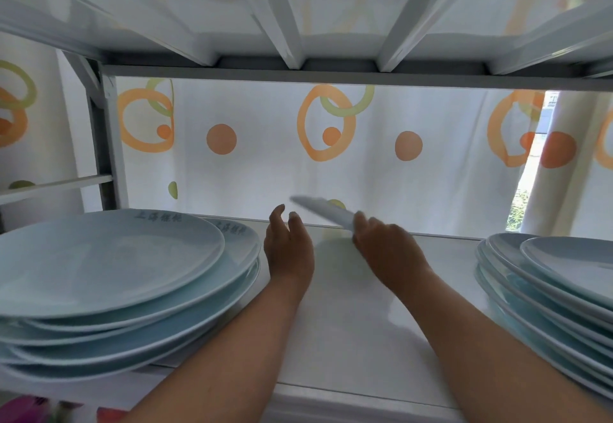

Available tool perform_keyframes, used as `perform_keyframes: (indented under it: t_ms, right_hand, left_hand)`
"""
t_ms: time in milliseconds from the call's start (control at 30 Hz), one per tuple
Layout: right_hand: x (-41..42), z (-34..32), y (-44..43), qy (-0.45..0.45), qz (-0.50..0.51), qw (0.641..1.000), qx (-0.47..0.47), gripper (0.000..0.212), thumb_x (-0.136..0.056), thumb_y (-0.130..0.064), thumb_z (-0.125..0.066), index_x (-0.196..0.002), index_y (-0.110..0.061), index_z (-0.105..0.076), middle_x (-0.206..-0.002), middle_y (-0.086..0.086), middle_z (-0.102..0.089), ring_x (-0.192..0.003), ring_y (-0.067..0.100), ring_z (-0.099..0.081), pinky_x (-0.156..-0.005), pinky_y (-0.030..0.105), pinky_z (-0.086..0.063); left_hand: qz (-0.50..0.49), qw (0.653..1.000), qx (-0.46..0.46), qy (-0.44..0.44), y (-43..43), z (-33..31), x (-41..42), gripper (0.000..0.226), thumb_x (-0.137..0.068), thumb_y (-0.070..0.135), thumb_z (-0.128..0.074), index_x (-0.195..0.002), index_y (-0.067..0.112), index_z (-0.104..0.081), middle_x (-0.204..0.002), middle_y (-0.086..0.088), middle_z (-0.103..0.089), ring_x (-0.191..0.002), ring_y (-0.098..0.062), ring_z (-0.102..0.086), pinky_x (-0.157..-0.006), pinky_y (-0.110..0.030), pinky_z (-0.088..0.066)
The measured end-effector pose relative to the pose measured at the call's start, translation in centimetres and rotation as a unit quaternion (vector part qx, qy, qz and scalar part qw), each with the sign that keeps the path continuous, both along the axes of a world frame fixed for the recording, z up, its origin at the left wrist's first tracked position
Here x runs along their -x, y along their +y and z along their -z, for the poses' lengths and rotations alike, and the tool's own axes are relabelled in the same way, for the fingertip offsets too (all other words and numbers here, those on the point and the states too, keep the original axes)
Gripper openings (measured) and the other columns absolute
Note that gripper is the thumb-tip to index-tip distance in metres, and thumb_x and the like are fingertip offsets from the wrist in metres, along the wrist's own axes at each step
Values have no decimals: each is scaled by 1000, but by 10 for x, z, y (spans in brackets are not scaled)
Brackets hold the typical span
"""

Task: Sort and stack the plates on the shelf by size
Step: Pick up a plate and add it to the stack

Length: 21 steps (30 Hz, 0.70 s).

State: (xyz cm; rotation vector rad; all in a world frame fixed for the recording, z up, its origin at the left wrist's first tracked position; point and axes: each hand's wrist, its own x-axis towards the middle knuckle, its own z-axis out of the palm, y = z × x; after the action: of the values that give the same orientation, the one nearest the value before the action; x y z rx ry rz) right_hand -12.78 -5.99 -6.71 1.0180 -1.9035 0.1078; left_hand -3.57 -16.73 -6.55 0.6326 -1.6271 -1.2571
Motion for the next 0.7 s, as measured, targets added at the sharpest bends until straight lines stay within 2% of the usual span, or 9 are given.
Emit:
perform_keyframes:
  t_ms: [67, 133, 200, 300, 367, 400, 533, 633, 700]
  right_hand:
    - [2, -10, 10, -38, -33, 993, 106, 20, -67, 1, -76, -75, 0, -58, -44, 8, -53, -29, 29, -54, -30, 26, -39]
    - [2, -18, 17, -107, -95, 957, 252, 17, -83, -1, -59, -69, 0, -50, -43, 7, -46, -32, 30, -46, -41, 25, -31]
    - [0, -23, 18, -192, -126, 890, 395, 24, -87, -8, -47, -64, -4, -43, -47, 3, -38, -40, 26, -33, -51, 24, -23]
    - [1, -27, 16, -408, -155, 745, 504, 22, -88, -15, -38, -78, 0, -51, -71, 12, -53, -66, 35, -54, -57, 32, -48]
    - [3, -26, 14, -513, -233, 635, 528, 22, -87, -10, -39, -97, -2, -57, -90, 13, -59, -86, 34, -61, -59, 34, -56]
    - [2, -25, 14, -533, -256, 610, 527, 26, -87, -8, -39, -106, -3, -57, -98, 12, -59, -91, 31, -60, -57, 32, -56]
    - [-6, -28, 17, -579, -349, 531, 511, 30, -94, -13, -32, -114, -12, -54, -102, 10, -61, -85, 24, -63, -55, 32, -58]
    - [-5, -29, 20, -625, -380, 463, 500, 35, -101, -34, -24, -114, -15, -51, -83, 17, -63, -60, 23, -67, -56, 36, -59]
    - [-2, -27, 20, -638, -356, 470, 495, 36, -101, -33, -23, -110, -10, -50, -71, 18, -59, -43, 21, -60, -47, 31, -56]
  left_hand:
    - [15, 999, -35, 6, -1, 3, 2, 46, -99, 31, -31, -144, 22, -25, -149, -9, -33, -133, -25, -35, -107, -35, -26]
    - [57, 996, -53, -36, 0, 7, 6, 58, -95, 43, -38, -146, 22, -20, -148, -13, -35, -131, -30, -40, -109, -39, -30]
    - [115, 988, -83, -62, 2, 7, 8, 75, -85, 58, -43, -145, 18, -22, -134, -17, -50, -120, -34, -51, -103, -47, -41]
    - [216, 963, -160, -30, 7, -1, 3, 68, -89, 53, -49, -140, 11, -30, -101, -9, -58, -82, -25, -64, -67, -33, -57]
    - [266, 947, -179, 2, 9, -2, 0, 54, -94, 42, -48, -135, 10, -35, -96, -11, -60, -63, -19, -65, -52, -27, -55]
    - [272, 946, -174, 19, 13, -4, -1, 46, -95, 36, -48, -131, 10, -36, -95, -12, -60, -58, -16, -65, -50, -26, -54]
    - [201, 963, -166, 66, 28, -14, -5, 29, -92, 10, -39, -120, 4, -36, -84, -11, -57, -41, -8, -58, -44, -22, -50]
    - [205, 958, -182, 88, 34, -19, -10, 38, -85, 3, -33, -122, 0, -42, -80, -16, -64, -43, -6, -57, -45, -20, -49]
    - [202, 958, -182, 88, 35, -26, -18, 42, -84, 1, -32, -124, 1, -45, -82, -18, -65, -48, -8, -58, -48, -20, -50]
